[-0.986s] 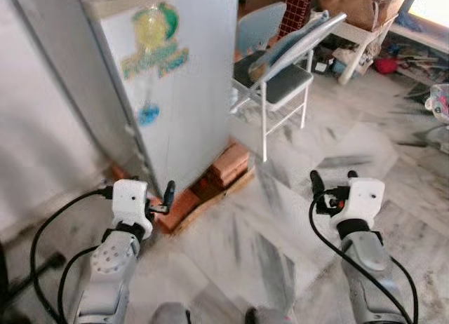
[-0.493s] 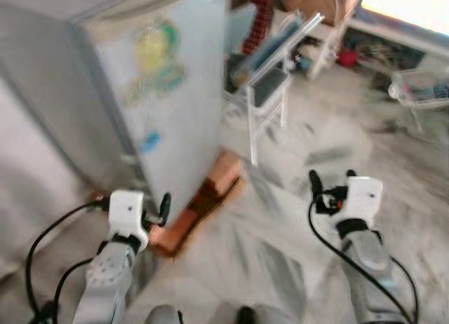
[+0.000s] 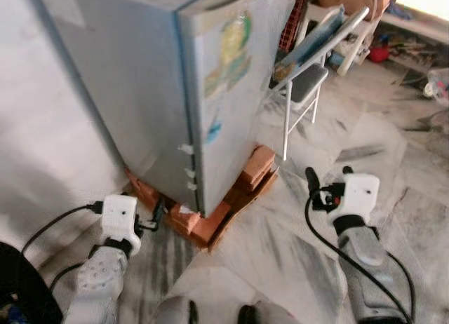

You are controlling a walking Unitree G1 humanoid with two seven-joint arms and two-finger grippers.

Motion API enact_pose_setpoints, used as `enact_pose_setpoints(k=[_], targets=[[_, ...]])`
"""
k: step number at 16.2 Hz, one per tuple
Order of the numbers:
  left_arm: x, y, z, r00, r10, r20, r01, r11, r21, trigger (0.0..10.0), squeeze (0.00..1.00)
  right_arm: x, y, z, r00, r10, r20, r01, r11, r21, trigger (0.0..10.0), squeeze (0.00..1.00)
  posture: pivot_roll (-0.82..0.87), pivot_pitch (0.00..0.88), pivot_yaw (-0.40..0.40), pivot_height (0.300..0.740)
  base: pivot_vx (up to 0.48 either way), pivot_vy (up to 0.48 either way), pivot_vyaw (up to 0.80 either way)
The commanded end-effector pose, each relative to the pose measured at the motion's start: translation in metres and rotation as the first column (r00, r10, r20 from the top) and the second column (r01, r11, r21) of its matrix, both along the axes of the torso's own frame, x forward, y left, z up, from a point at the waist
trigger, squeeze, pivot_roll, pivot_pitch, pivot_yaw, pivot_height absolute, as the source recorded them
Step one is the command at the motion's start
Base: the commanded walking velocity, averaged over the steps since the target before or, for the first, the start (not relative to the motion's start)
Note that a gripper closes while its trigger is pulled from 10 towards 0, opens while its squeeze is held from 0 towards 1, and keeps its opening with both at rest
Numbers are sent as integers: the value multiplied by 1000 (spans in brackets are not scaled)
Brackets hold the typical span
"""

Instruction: Restocking fridge

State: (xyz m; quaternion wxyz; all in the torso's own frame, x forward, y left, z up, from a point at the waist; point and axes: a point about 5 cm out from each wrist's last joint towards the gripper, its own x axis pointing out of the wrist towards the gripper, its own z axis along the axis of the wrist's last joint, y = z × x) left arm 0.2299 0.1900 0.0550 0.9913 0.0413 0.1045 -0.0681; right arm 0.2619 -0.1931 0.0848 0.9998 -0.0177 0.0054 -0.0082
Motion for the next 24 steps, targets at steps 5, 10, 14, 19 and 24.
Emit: enact_pose_setpoints(k=[5,10,14,19,24], targets=[[8,0,9,999,-31,22,31,1000,2,10000,0,0,-2,-1,1000,-12,-11,11,1000,-15,10000,0,76,130,-43,740,0,0,-581],[14,0,13,998,7,64,-8,1000,14,10000,0,-1,1,-2,1000,6,-19,-6,1000,-18,10000,0,76,135,-58,740,0,0,-800],[31,-5,13,997,-35,64,36,999,-4,10000,0,-6,1,-5,999,25,-48,-26,999,-25,10000,0,71,142,-71,740,0,0,-800],[38,-1,15,998,-15,56,18,999,-48,10000,0,-13,-4,-9,996,26,-81,-30,999,-39,10000,0,48,154,-75,740,0,0,-730],[22,-4,7,999,-19,31,21,998,-64,10000,0,-13,3,-10,994,53,-93,-56,998,-31,10000,0,63,157,-82,740,0,54,0]])
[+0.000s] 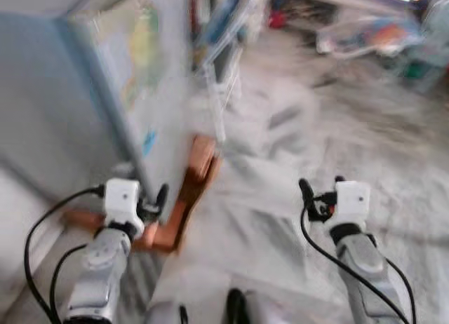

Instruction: Restocking fridge

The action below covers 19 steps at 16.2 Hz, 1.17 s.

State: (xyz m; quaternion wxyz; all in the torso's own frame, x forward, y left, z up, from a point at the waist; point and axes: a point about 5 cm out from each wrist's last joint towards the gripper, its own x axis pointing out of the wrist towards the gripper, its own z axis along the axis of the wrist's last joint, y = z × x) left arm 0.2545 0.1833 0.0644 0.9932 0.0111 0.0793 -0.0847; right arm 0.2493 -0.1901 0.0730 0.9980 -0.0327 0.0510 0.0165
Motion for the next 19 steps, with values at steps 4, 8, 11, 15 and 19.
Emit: enact_pose_setpoints(k=[4,8,11,15,19], targets=[[-12,-4,-5,1000,-15,-20,15,1000,0,10000,0,2,-3,2,1000,6,-2,-6,1000,-11,10000,0,68,155,-84,740,0,68,0],[-6,-8,1,1000,-27,5,27,1000,2,10000,0,0,-1,0,1000,10,-14,-10,1000,-9,10000,0,66,155,-85,740,0,0,0],[13,-6,12,997,-8,74,8,1000,3,10000,0,-7,-1,-11,995,19,-98,-20,1000,-10,10000,0,64,158,-98,740,0,0,0],[46,6,19,990,99,99,-102,995,23,10000,0,-29,16,-5,962,258,-94,-253,966,56,10000,0,40,159,-93,740,0,0,0],[63,6,27,985,99,141,-105,994,39,10000,0,-44,3,-13,952,262,-155,-259,965,44,10000,0,43,159,-90,740,0,0,0]])
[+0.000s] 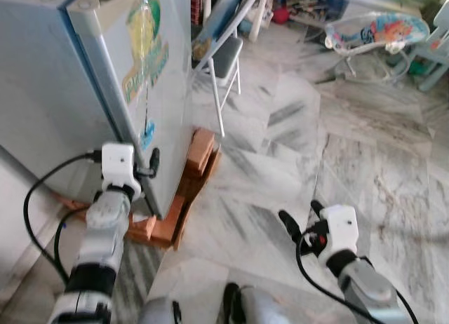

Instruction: Restocking fridge

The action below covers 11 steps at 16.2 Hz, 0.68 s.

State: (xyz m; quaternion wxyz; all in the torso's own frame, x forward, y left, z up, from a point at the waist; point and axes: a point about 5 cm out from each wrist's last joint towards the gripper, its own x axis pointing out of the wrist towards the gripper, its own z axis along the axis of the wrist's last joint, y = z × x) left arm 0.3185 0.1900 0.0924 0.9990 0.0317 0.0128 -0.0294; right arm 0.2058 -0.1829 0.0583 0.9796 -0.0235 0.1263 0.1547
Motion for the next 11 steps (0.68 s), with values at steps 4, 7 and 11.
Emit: enact_pose_setpoints(k=[4,7,11], targets=[[5,-67,9,959,-279,58,278,960,32,10000,0,-5,-14,-11,998,-19,-62,17,999,-44,10000,0,54,161,-93,740,0,0,0],[-34,-164,7,724,-687,64,690,720,-74,10000,0,-21,-26,-23,992,-16,-123,11,999,-43,10000,0,52,159,-102,740,0,0,0],[-26,-143,-12,782,-624,-4,620,777,-110,10000,0,-29,-32,-24,992,-26,-126,21,999,-37,10000,0,29,164,-91,740,0,0,0]])
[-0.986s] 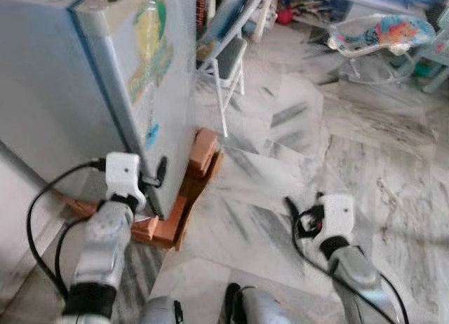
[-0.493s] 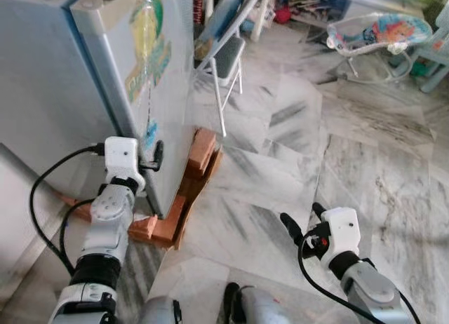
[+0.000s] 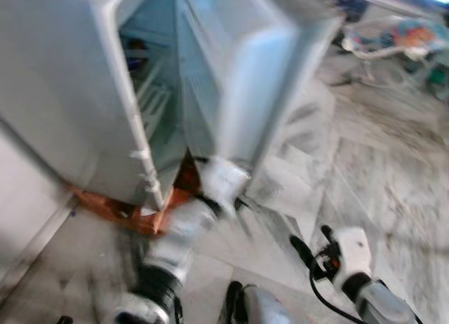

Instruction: Restocking fridge

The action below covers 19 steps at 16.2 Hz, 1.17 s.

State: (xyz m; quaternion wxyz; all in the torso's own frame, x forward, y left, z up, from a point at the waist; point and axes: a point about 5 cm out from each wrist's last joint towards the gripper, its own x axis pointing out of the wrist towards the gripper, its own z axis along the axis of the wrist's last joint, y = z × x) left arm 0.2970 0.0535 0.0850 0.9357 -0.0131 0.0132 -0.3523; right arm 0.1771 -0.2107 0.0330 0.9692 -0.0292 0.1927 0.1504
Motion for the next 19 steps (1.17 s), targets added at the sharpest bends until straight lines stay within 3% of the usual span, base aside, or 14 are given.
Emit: enact_pose_setpoints(k=[1,4,5,7,11,13,15,19], targets=[[1,9,-7,999,49,-14,-48,999,16,10000,0,-1,-4,1,1000,-8,9,8,1000,0,10000,0,32,168,-91,740,0,0,0],[3,42,-11,988,155,-23,-153,986,67,10000,0,-2,-2,3,998,17,53,-17,1000,-6,10000,0,41,169,-95,740,0,0,0],[1,57,-17,977,213,-28,-210,974,91,10000,0,2,0,5,996,4,86,-4,1000,-2,10000,0,42,168,-95,740,0,0,0],[-4,70,-24,962,270,-34,-266,959,98,10000,0,12,2,13,990,-12,137,15,1000,-14,10000,0,40,169,-92,740,0,0,0],[-24,109,-27,914,402,-54,-395,913,98,10000,0,37,8,41,962,-90,256,89,996,18,10000,0,48,177,-81,740,0,-374,-270],[-33,125,-24,894,446,-37,-439,890,120,10000,0,49,22,53,950,-85,301,74,996,48,10000,0,68,180,-82,740,0,-439,-275],[-32,132,-13,875,485,-6,-481,870,106,10000,0,59,33,59,941,-60,332,47,998,48,10000,0,85,185,-78,740,0,-433,0],[-39,131,-1,869,496,5,-494,865,86,10000,0,79,28,77,908,-118,403,105,993,56,10000,0,73,189,-73,740,0,-440,0]])
